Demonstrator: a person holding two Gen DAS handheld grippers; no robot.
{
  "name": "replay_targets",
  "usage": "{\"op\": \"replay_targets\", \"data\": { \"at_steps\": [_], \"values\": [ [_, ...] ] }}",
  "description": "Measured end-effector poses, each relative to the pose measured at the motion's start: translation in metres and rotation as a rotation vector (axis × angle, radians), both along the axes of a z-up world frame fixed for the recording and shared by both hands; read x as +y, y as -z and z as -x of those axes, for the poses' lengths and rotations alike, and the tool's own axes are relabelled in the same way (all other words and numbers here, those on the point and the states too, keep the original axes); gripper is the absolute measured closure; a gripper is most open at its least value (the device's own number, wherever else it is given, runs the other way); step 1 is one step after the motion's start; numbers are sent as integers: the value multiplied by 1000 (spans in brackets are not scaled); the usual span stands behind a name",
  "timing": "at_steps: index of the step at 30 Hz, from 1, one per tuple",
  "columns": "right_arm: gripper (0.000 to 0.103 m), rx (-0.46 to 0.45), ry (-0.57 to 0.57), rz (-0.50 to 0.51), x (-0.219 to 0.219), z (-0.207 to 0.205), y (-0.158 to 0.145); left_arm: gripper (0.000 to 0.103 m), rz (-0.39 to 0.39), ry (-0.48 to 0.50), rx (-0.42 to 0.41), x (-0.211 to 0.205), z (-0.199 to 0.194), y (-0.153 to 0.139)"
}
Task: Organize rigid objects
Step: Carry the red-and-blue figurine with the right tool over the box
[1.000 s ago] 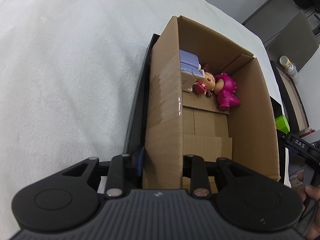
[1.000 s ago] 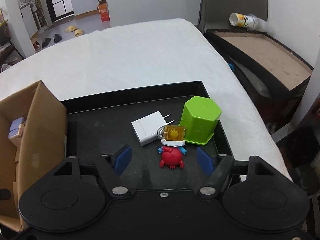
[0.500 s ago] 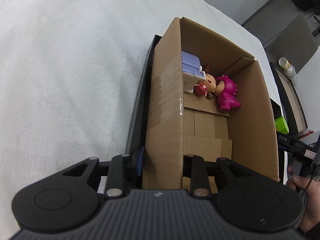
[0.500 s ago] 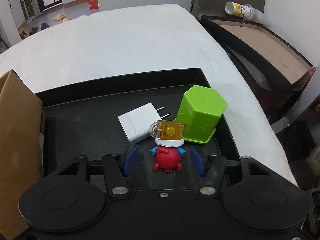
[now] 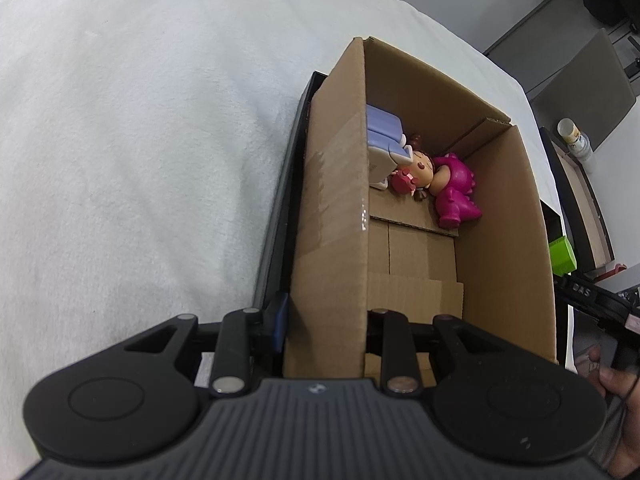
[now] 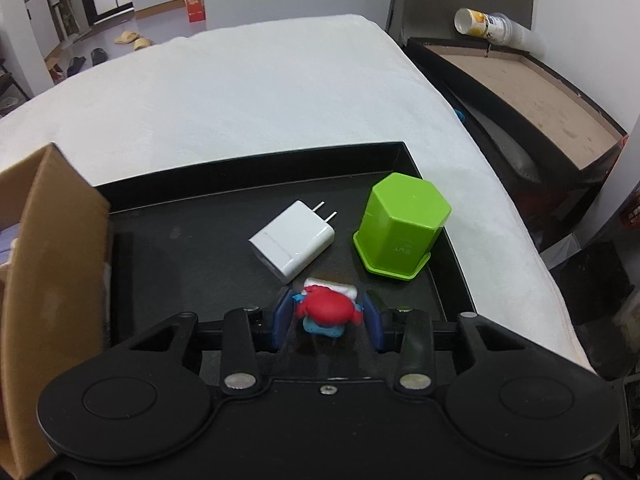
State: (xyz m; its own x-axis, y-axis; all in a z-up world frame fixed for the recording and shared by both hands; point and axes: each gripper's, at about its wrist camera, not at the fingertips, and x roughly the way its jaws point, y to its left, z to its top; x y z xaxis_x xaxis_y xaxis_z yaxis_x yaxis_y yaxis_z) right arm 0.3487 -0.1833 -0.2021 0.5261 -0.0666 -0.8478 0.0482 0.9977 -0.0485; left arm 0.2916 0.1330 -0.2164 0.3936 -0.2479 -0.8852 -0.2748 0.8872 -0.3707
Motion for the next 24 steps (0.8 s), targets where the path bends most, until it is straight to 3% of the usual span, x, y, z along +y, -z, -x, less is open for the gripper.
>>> {"op": "replay_targets", "data": {
  "at_steps": [18,24],
  "values": [
    [65,-84,-117,-121,25,12,-78,75,-14,-14,-8,0,0,-3],
    [65,-101,-161,-128,41,12,-92,75,-11,-10,-9,2,-1,-3]
  ]
}}
